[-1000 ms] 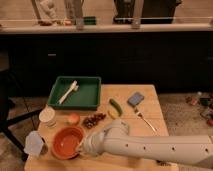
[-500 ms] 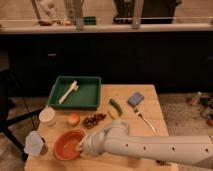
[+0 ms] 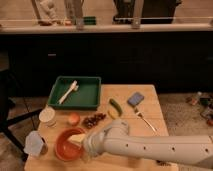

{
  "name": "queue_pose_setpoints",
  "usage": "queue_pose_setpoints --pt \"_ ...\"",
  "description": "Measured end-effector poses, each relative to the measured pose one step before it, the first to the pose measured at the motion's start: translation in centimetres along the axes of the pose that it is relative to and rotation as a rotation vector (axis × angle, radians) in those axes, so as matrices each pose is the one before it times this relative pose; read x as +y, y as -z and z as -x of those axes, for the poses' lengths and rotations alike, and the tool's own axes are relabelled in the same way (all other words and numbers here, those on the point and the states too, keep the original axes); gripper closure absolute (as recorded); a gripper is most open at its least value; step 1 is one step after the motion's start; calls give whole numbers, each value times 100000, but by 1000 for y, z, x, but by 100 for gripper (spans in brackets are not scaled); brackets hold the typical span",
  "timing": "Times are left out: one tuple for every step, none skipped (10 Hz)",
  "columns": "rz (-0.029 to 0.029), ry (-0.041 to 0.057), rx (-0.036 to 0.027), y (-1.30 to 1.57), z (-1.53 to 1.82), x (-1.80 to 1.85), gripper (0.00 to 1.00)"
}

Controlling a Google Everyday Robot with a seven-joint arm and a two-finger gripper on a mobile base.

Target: Stack bowls into tray

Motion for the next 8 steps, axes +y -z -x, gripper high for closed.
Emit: queue_pose_setpoints --pt "-18 35 16 2 1 -16 20" --pt "-7 45 86 13 -11 13 20" --pt "254 8 1040 65 13 126 20" --pt "-17 -272 1974 101 -18 115 20" --pt "-370 -305 583 12 2 55 20" --pt "-563 -400 1358 49 -34 75 20" --pt "-607 -781 1368 5 -33 124 20" --pt "-652 -772 1888 -67 -121 206 20"
